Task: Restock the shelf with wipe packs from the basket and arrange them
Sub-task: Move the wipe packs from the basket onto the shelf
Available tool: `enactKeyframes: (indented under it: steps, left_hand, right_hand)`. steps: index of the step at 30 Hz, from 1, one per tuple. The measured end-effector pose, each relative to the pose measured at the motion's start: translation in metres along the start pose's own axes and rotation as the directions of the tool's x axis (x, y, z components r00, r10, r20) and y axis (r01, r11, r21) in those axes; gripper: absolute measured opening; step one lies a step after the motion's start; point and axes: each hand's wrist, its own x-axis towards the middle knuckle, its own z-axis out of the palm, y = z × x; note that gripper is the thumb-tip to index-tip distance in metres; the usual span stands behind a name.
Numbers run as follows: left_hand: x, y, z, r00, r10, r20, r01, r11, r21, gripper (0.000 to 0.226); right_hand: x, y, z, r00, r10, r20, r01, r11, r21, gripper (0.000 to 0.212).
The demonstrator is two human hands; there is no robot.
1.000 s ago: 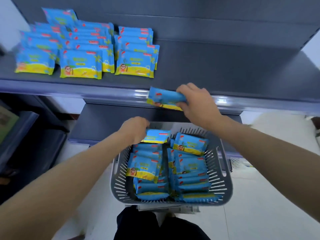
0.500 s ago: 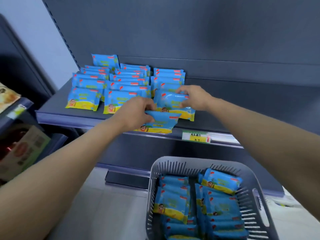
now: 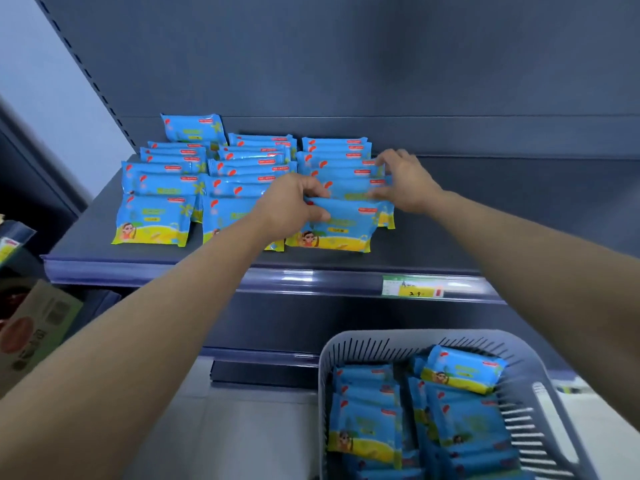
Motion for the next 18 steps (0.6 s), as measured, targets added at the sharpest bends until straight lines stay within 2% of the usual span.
enactKeyframes:
  steps: [2, 5, 8, 10, 14, 18]
  left_hand:
    - [0.008, -0.004, 0.009, 1.000, -0.014, 0.008, 0.013, 0.998, 0.057, 0.017]
    - [0.019, -0.007, 0.024, 1.000, -0.015, -0.010, 0.017, 0.977, 0.213, 0.035]
    - [0.027, -0.008, 0.036, 0.996, 0.087, -0.029, -0.060, 0.856, 0.513, 0.050]
    - [0.027, -0.010, 0.041, 0.991, 0.129, -0.036, -0.077, 0.770, 0.633, 0.053]
    - [0.011, -0.007, 0.054, 0.974, 0.215, -0.074, -0.100, 0.695, 0.712, 0.053]
    - [-0.021, 0.012, 0.079, 0.940, 0.336, -0.056, -0.219, 0.724, 0.654, 0.046]
  right_hand:
    - [-0.010, 0.004, -0.006, 0.998, 0.012, -0.069, -0.006, 0.997, 0.075, 0.048]
    - [-0.031, 0.005, -0.015, 0.985, -0.018, -0.173, 0.030, 0.997, 0.067, 0.040]
    - [-0.060, 0.005, -0.021, 0.965, -0.074, -0.253, 0.078, 0.997, 0.004, 0.036]
    - [-0.084, 0.007, -0.023, 0.955, -0.103, -0.280, 0.100, 0.995, -0.022, 0.035]
    - [-0.135, 0.016, -0.018, 0.938, -0.189, -0.289, 0.167, 0.981, -0.099, 0.030]
    - [-0.180, 0.039, -0.002, 0.952, -0.220, -0.212, 0.191, 0.970, -0.151, 0.026]
